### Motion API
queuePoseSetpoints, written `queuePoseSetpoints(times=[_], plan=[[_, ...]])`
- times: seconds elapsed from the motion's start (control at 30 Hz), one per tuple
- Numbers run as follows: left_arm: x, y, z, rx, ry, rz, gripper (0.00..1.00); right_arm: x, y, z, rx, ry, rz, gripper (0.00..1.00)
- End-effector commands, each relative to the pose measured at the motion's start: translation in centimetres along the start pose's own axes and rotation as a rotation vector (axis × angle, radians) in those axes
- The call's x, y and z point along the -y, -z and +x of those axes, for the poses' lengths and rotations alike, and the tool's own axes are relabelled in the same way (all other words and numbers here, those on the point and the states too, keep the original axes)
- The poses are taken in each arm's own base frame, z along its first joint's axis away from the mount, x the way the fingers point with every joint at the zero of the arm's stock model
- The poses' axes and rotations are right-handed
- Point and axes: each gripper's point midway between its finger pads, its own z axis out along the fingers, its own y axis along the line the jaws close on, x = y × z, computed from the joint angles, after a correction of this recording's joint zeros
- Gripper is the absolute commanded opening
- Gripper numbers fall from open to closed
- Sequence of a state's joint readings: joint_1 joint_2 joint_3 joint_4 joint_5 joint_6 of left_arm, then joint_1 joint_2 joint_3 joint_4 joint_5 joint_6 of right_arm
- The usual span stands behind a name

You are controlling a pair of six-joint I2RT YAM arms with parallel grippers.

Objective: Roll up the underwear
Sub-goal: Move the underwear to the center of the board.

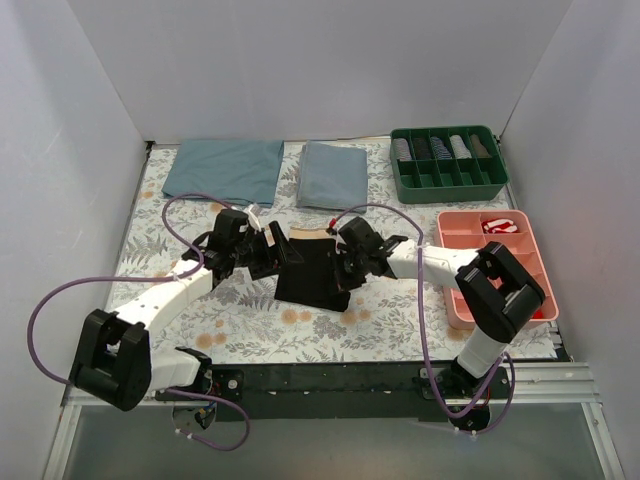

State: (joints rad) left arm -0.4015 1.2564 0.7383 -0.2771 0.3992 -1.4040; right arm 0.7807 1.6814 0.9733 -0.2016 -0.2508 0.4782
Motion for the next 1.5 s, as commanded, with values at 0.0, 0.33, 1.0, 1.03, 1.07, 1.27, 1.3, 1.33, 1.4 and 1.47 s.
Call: queuePoseSetpoints(times=[0.0, 0.33, 1.0, 1.03, 1.07, 1.27, 1.3, 1.33, 1.4, 1.47], plan=[[-0.6, 1.6, 1.4, 0.010, 0.020, -0.012, 0.80, -1.8, 0.7, -1.1, 0.082, -0.028, -0.061, 0.03], [-1.3, 2.9, 1.6, 0.042, 0.006, -0.052, 0.89, -2.2, 0.4, -2.3, 0.081, -0.014, -0.023, 0.01], [-1.8, 2.5, 0.8, 0.050, -0.016, -0.095, 0.98, 5.1, 1.4, 9.0, -0.106, -0.138, 0.218, 0.01], [-1.8, 2.4, 0.8, 0.047, -0.020, -0.094, 0.98, 4.9, 1.8, 9.1, -0.098, -0.128, 0.210, 0.01], [-1.8, 2.4, 0.8, 0.045, -0.021, -0.095, 0.98, 5.0, 1.9, 9.8, -0.110, -0.121, 0.210, 0.01], [-2.4, 0.8, 0.5, 0.030, -0.036, -0.105, 0.98, 2.5, 3.8, 7.7, -0.021, -0.049, 0.127, 0.01], [-2.5, 0.5, 0.4, 0.023, -0.040, -0.108, 0.98, 1.9, 4.5, 6.6, 0.004, -0.041, 0.128, 0.03], [-2.6, -0.1, 0.0, 0.011, -0.038, -0.121, 0.98, 1.0, 5.5, 5.3, 0.051, -0.030, 0.108, 0.06], [-2.5, -0.5, -0.3, -0.001, -0.049, -0.121, 0.98, 0.2, 7.0, 3.4, 0.118, -0.025, 0.115, 0.13], [-1.8, -0.9, -1.0, -0.005, -0.061, -0.105, 0.98, 0.0, 8.5, 2.3, 0.179, -0.025, 0.127, 0.18]])
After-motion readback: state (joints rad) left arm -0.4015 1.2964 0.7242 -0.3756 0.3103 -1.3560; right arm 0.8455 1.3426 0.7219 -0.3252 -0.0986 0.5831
